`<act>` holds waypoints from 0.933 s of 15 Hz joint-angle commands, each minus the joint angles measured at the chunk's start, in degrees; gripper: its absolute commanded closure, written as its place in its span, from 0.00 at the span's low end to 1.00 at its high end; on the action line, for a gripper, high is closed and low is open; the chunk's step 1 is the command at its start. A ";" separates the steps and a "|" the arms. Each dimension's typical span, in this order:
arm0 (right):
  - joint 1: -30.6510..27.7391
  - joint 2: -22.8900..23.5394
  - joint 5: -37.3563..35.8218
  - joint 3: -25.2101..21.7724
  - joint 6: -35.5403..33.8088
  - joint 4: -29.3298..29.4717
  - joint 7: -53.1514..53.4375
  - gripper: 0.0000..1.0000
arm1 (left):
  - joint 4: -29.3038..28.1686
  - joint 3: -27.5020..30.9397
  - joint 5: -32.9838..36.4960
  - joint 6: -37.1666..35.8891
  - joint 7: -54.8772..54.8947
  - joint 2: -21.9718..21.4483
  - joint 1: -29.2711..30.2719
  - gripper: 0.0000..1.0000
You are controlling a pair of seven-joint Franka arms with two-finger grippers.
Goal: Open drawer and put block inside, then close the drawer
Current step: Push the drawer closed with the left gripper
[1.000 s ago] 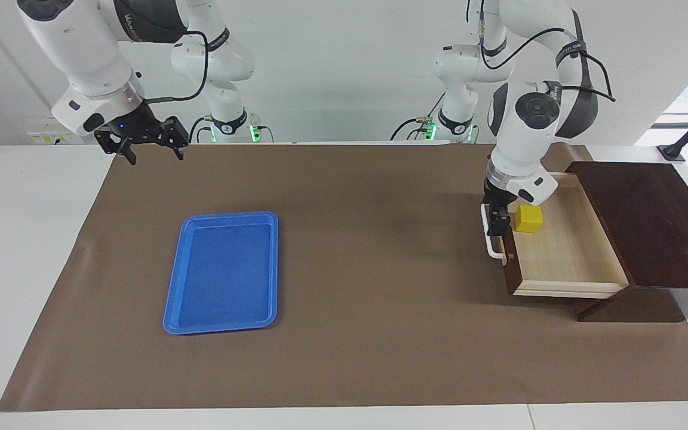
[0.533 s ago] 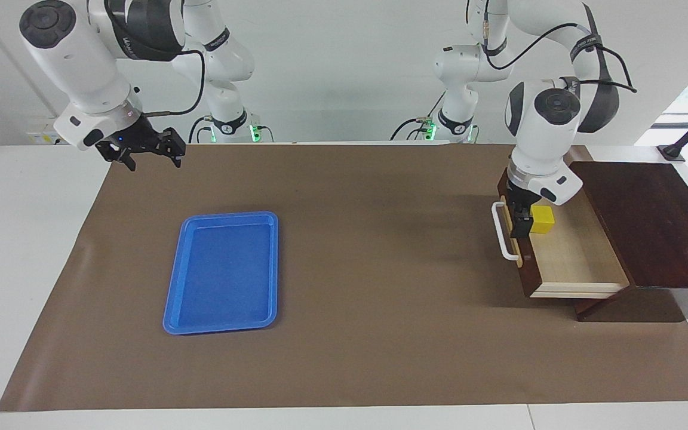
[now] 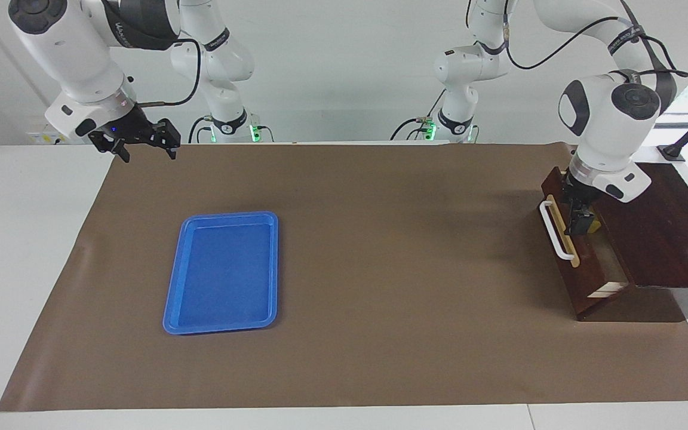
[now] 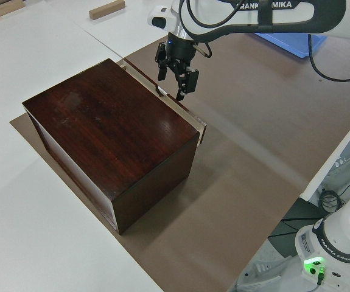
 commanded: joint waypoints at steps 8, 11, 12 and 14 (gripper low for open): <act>2.85 -0.33 -1.16 -2.95 0.87 -1.31 -0.88 0.00 | 2.73 -1.02 -0.66 -3.95 6.04 -2.05 0.32 0.00; 2.85 0.81 -1.16 -3.12 1.22 -0.96 -1.06 0.00 | 4.58 -2.43 -3.31 -9.66 16.98 -4.60 -1.52 0.00; 2.85 0.99 -1.16 -3.13 1.31 -0.95 -0.97 0.00 | 4.84 -2.43 -3.31 -11.95 22.78 -5.48 -2.14 0.00; 2.85 1.25 -1.16 -3.13 1.31 -0.78 -1.06 0.00 | 6.15 -2.69 -3.57 -17.39 34.21 -6.98 -2.49 0.00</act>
